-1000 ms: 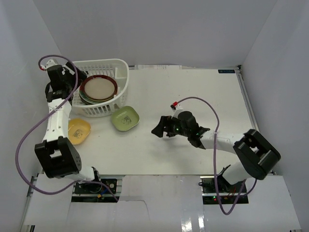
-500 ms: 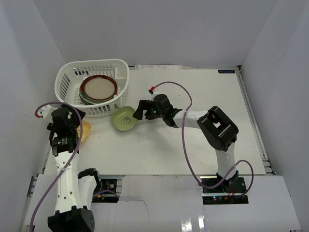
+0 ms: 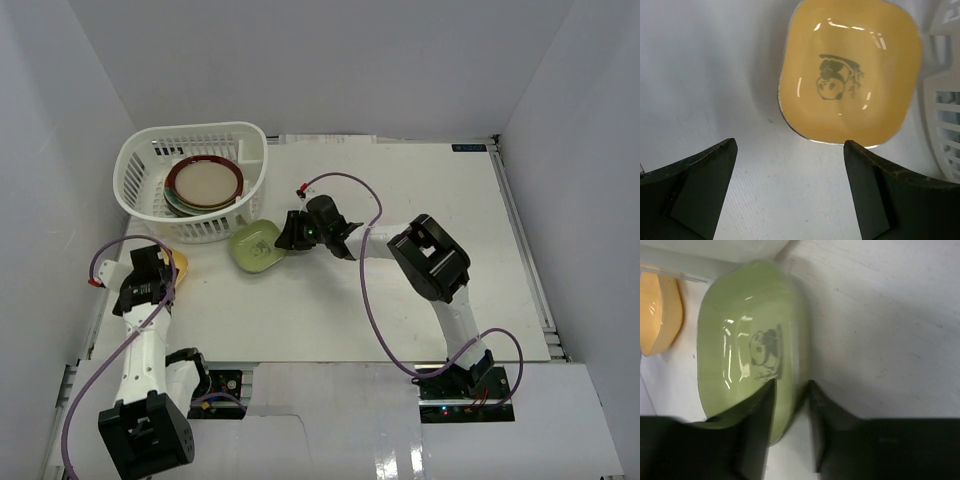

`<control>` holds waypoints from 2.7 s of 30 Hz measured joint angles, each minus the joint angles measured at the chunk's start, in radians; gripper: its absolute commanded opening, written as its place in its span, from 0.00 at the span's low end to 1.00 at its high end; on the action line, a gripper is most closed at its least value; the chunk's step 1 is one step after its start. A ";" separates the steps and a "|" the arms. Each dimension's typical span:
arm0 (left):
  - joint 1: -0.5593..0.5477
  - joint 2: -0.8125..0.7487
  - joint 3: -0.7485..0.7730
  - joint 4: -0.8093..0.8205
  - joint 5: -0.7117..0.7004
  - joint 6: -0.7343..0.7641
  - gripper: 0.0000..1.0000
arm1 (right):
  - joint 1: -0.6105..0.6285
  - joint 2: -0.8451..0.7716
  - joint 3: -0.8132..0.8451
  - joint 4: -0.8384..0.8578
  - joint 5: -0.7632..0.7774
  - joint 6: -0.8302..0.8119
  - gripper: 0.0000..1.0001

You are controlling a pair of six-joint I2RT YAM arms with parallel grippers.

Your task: Place the plates into the plastic bin on the countertop

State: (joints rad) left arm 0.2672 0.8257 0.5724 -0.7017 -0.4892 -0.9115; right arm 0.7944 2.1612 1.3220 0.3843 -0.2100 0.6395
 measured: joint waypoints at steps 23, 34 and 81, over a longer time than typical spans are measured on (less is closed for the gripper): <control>0.157 0.246 -0.131 0.277 0.136 -0.057 0.19 | 0.000 -0.592 -0.603 0.210 0.045 0.018 0.08; 0.158 0.062 -0.130 0.262 0.311 0.072 0.00 | 0.000 -0.672 -0.403 0.034 0.088 -0.077 0.08; -0.369 0.066 0.366 0.175 0.468 0.265 0.00 | -0.037 -0.065 0.518 -0.028 0.170 -0.269 0.70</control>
State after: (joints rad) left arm -0.1013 0.8921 0.9382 -0.5270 -0.0208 -0.6464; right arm 0.7574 2.0964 1.8397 0.3561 -0.0402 0.3702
